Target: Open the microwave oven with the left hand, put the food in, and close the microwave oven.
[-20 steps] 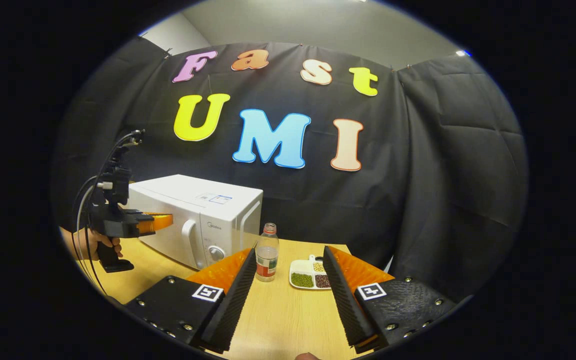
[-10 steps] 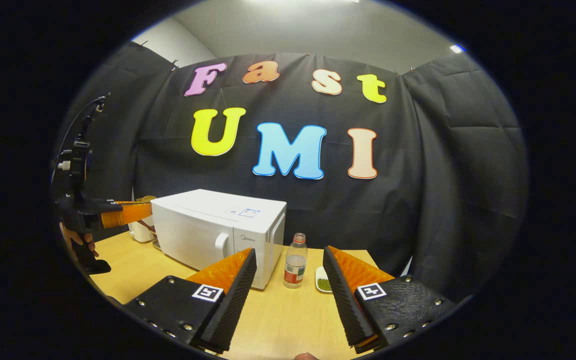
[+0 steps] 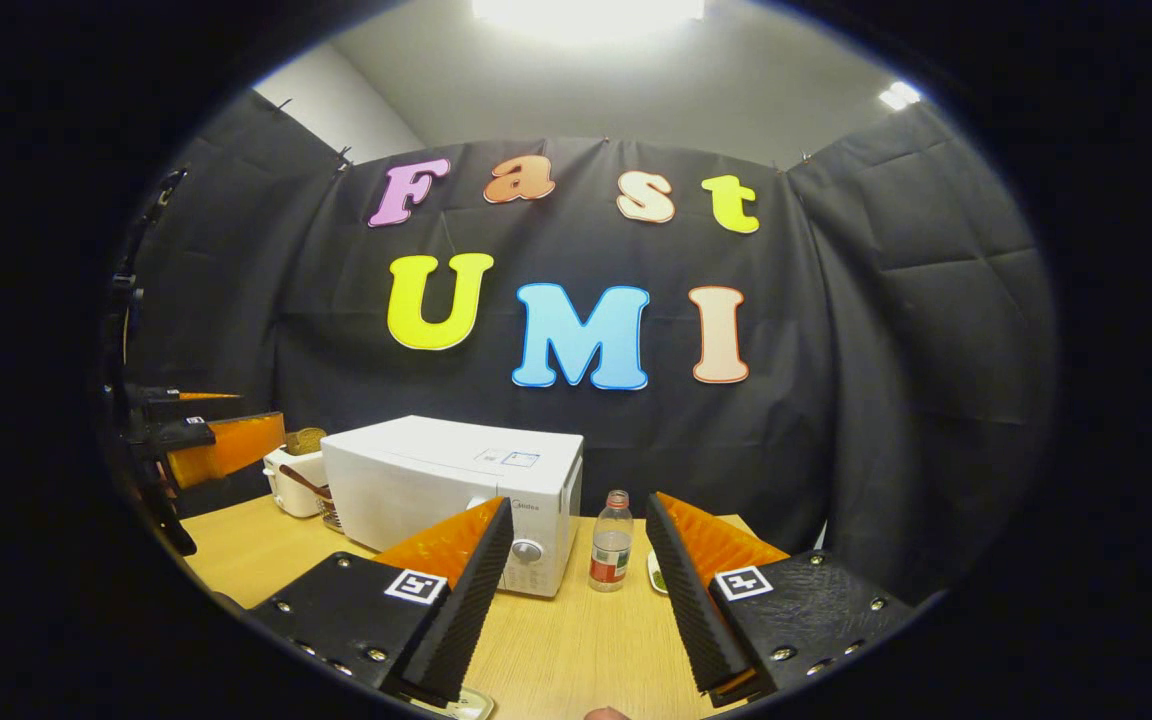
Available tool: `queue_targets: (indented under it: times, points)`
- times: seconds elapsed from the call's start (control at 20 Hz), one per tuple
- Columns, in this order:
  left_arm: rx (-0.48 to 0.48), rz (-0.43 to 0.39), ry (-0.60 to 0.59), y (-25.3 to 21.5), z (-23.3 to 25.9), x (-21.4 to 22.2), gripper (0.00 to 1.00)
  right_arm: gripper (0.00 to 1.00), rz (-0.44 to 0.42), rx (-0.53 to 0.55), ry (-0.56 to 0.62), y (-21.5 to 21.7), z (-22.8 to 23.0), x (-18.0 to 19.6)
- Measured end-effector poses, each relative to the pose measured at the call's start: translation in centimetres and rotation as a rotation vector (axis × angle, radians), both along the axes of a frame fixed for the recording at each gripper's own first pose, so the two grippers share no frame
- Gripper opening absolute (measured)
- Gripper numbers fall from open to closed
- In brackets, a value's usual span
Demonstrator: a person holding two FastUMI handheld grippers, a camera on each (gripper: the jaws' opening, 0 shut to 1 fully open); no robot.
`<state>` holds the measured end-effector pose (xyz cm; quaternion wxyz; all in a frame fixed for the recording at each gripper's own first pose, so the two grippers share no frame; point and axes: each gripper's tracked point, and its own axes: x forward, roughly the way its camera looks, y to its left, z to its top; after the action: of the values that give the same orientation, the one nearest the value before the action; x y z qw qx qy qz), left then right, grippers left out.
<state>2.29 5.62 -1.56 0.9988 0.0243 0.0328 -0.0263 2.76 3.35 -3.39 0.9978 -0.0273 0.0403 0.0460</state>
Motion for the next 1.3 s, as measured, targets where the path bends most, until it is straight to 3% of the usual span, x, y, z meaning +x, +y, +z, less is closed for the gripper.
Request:
queue_targets:
  times: [0.1, 0.15, 0.2, 0.25, 0.3, 0.65, 0.7, 1.0, 1.05, 1.1, 1.3]
  points:
    - [-0.035, 0.017, -0.002, 0.3, 0.1, -0.4, 1.0, 0.82, 0.0, -0.009, -0.005, 0.1, 0.2, -0.4]
    - [-0.044, 0.028, -0.005, 0.8, 0.0, -0.5, 1.0, 0.82, 0.0, -0.008, -0.006, 0.3, 0.2, -0.5]
    - [-0.046, 0.042, -0.004, 1.3, 0.0, -0.6, 0.93, 0.82, -0.004, -0.01, -0.001, 0.4, 0.2, -0.7]
    - [-0.045, 0.05, -0.001, 1.7, -0.2, -0.6, 1.0, 0.82, -0.012, -0.014, 0.006, 0.4, 0.0, -0.8]
    - [-0.042, 0.054, -0.001, 2.0, -0.1, -0.8, 0.97, 0.82, -0.015, -0.016, 0.01, 0.5, 0.0, -0.9]
    - [-0.023, 0.069, -0.02, 3.5, 0.3, -1.3, 1.0, 0.82, -0.045, 0.01, 0.015, 0.9, 0.0, -1.0]
    - [-0.021, 0.064, -0.023, 3.4, 0.5, -1.3, 0.93, 0.82, -0.052, 0.003, 0.021, 0.8, -0.3, -1.0]
    - [-0.007, 0.056, -0.028, 3.1, 0.4, -1.5, 1.0, 0.82, -0.065, -0.005, 0.027, 0.6, -0.4, -0.5]
    - [-0.01, 0.055, -0.027, 3.1, 0.4, -1.4, 1.0, 0.82, -0.068, -0.006, 0.024, 0.5, -0.3, -0.4]
    - [-0.011, 0.057, -0.025, 3.2, 0.3, -1.5, 0.93, 0.82, -0.069, -0.005, 0.021, 0.5, -0.3, -0.3]
    - [-0.013, 0.064, -0.029, 3.7, 0.6, -1.1, 0.97, 0.82, -0.072, 0.018, 0.023, 0.6, -0.5, 0.1]
